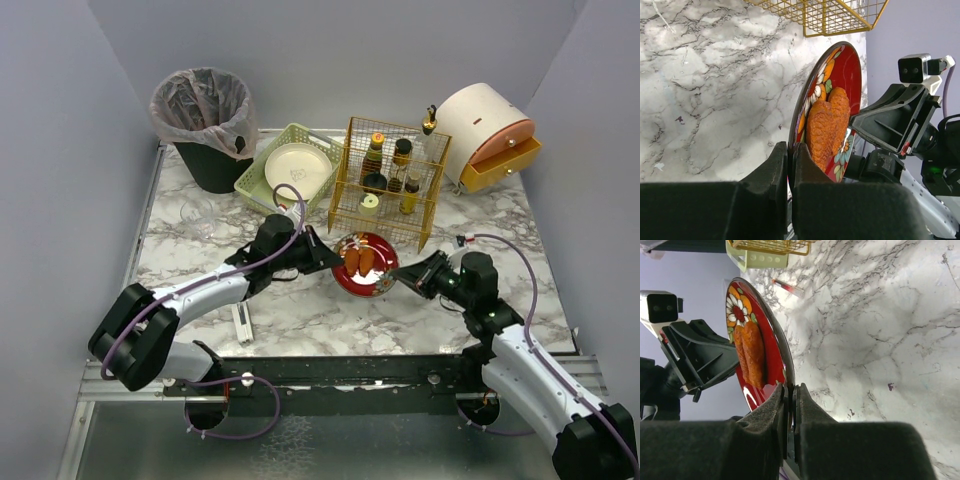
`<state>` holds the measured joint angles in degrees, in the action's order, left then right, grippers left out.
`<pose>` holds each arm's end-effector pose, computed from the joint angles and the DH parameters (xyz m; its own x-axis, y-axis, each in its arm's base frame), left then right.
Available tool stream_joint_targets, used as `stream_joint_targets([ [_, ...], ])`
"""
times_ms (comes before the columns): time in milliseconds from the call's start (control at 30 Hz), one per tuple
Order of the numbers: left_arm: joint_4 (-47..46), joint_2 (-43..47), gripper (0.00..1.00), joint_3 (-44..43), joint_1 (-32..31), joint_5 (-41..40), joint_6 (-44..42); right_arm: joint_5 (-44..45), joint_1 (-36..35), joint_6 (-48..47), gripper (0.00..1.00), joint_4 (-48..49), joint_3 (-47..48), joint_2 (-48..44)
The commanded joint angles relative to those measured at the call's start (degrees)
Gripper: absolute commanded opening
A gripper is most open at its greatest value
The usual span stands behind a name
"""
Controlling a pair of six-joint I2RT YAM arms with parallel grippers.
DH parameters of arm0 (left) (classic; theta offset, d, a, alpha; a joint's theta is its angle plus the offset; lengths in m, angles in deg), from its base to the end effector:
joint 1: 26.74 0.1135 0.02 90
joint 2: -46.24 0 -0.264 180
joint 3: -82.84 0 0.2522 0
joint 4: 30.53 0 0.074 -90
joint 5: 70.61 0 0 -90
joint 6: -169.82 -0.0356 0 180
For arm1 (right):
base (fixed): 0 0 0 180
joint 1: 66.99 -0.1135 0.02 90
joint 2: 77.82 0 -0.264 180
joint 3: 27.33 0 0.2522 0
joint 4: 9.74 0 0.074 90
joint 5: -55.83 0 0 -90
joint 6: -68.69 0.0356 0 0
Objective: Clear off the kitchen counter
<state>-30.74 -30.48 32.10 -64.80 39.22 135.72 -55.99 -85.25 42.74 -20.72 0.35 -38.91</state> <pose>0.2153 -0.1839 0.2132 -0.8713 -0.3071 -0.3828 0.1765 0.5316 -0.8284 0.1488 0.0630 0.1897 -0.7125 0.6439 -0.2788 0.0525 0.4451 0.8939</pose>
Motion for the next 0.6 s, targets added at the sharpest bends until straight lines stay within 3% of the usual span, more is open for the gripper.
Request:
stream_joint_targets([
  [0,0.6,1.9,0.00,-1.0,-0.5,-2.7,0.0,2.0,-0.1,-3.1,0.06,-2.3,3.0,-2.1],
  [200,2.5,3.8,0.00,-1.4,-0.4,-4.4,0.7,8.1,-0.1,-9.8,0.35,-12.8,6.1,-3.8],
  [567,7.7,8.8,0.00,-5.2,0.9,-5.4,1.8,16.6,-0.1,-17.1,0.55,-25.3,12.4,-4.6],
])
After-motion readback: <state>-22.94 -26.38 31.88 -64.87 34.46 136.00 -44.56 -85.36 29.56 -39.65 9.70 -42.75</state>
